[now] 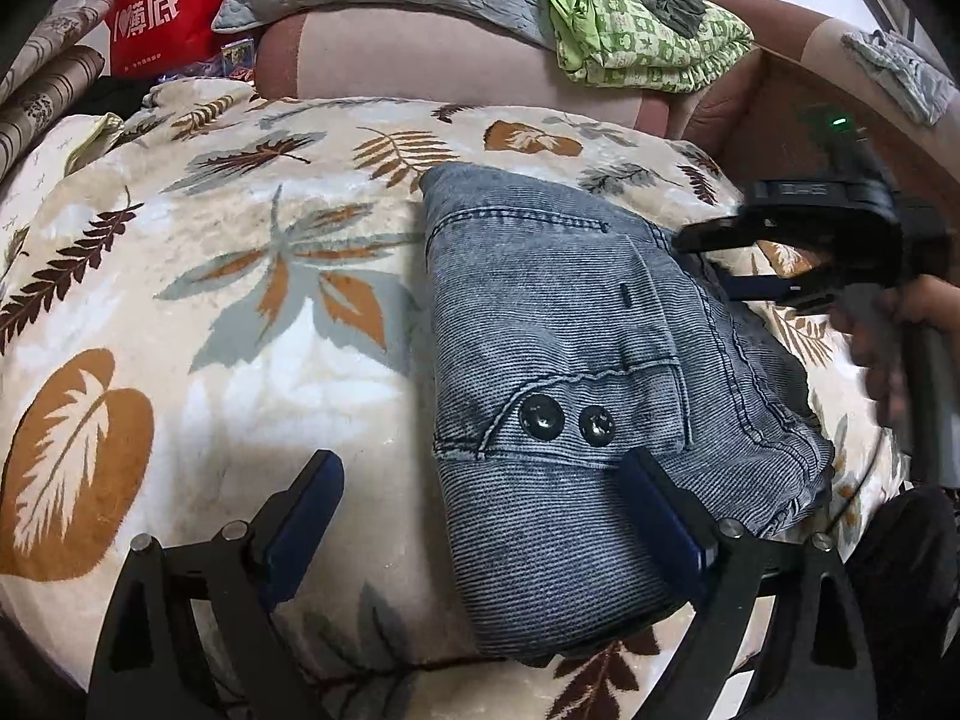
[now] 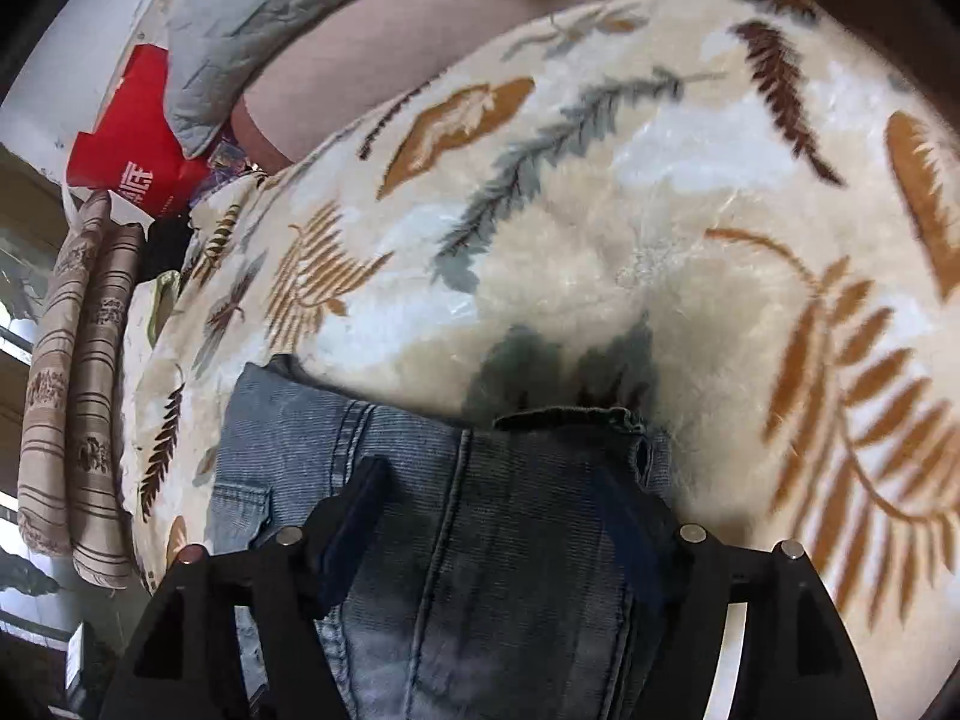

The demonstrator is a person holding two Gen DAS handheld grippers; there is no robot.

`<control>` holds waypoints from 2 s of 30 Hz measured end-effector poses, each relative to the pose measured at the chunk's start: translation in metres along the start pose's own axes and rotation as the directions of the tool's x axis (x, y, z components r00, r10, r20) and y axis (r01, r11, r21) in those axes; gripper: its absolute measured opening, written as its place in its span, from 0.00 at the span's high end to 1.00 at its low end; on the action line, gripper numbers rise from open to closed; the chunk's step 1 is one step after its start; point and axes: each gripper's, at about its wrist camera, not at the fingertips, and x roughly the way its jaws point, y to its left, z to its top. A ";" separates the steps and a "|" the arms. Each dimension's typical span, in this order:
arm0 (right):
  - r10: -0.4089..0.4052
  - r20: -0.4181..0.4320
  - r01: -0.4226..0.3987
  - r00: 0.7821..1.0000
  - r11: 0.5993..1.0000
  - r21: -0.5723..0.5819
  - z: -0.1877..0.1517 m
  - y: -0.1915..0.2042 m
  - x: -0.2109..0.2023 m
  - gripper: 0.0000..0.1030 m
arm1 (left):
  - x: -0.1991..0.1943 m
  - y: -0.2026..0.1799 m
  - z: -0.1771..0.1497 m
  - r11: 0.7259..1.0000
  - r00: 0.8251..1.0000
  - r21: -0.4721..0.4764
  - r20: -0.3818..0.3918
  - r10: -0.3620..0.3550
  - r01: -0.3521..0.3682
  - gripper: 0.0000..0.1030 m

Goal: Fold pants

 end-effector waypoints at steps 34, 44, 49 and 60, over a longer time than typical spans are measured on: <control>0.142 0.089 -0.150 0.986 0.984 0.094 -0.102 -0.049 -0.077 0.23 | -0.030 0.022 0.031 0.993 1.000 -0.114 0.021 -0.019 0.022 0.08; 0.238 -0.061 -0.225 0.969 0.960 0.165 -0.051 -0.073 -0.015 0.22 | 0.042 0.030 0.060 0.944 0.963 -0.286 -0.159 -0.218 0.166 0.10; 0.195 -0.097 -0.188 0.976 0.979 0.075 -0.048 -0.060 -0.016 0.69 | 0.048 0.013 0.065 0.968 0.961 -0.205 -0.204 -0.184 0.142 0.62; 0.114 -0.093 -0.114 0.989 0.993 0.010 -0.048 -0.047 -0.021 0.87 | 0.039 0.012 0.068 0.967 0.968 -0.187 -0.152 -0.200 0.171 0.83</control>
